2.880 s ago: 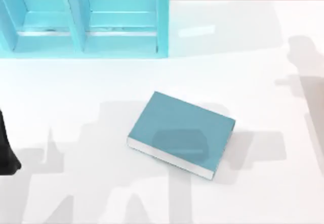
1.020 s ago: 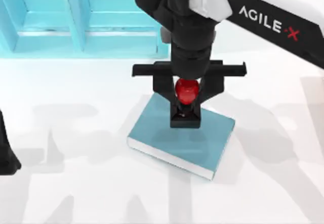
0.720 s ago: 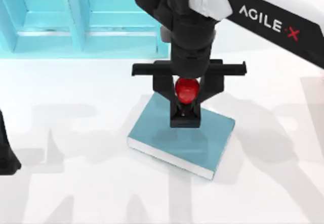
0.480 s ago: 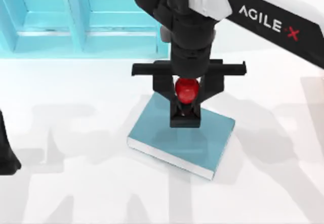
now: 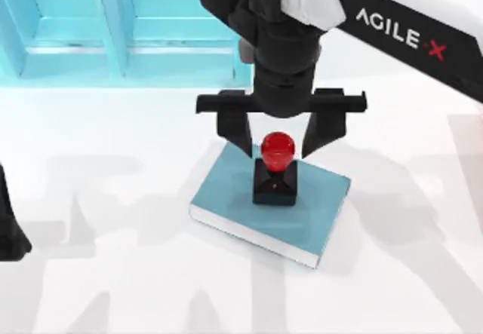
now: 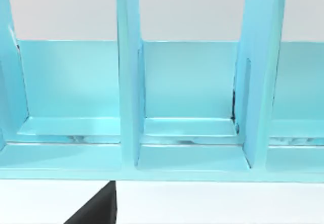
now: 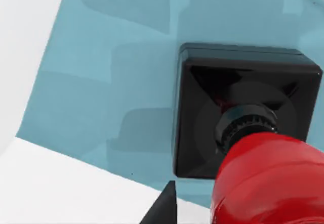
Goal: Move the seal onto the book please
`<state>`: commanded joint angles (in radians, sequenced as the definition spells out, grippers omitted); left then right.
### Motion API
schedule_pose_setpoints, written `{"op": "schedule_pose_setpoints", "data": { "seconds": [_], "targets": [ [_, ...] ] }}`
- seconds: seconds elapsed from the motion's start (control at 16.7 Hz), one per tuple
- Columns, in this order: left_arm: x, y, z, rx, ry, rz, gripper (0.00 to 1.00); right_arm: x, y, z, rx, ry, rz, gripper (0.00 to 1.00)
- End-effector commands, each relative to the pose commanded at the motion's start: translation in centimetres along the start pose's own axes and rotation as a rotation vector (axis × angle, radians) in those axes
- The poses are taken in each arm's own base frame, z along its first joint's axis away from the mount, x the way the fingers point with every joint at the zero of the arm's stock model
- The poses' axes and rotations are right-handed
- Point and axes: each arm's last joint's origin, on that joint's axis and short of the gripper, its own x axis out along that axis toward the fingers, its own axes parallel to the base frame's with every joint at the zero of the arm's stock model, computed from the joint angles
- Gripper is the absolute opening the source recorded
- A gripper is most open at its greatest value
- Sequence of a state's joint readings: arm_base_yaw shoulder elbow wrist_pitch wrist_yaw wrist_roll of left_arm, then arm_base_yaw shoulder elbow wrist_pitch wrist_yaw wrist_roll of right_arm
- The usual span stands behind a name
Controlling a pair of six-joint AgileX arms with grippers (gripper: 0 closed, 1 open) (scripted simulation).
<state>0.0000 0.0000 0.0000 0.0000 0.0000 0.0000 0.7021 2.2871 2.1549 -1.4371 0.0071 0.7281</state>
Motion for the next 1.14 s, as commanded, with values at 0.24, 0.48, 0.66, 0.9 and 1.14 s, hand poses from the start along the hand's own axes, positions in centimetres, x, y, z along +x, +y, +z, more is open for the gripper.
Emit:
{"op": "schedule_pose_setpoints", "data": {
  "seconds": [0.24,0.48,0.66,0.9,1.14],
  "targets": [
    [0.0,0.0,0.0,0.0,0.0,0.0,1.0,0.0,0.0,0.0,0.0,0.0,0.0,1.0],
    [0.0,0.0,0.0,0.0,0.0,0.0,1.0,0.0,0.0,0.0,0.0,0.0,0.0,1.0],
    [0.0,0.0,0.0,0.0,0.0,0.0,1.0,0.0,0.0,0.1,0.002,0.002,-0.001,1.0],
    [0.0,0.0,0.0,0.0,0.0,0.0,1.0,-1.9,0.0,0.1,0.003,-0.004,0.004,1.0],
    [0.0,0.0,0.0,0.0,0.0,0.0,1.0,-3.0,-0.1,0.1,0.002,0.0,0.0,1.0]
  ]
}}
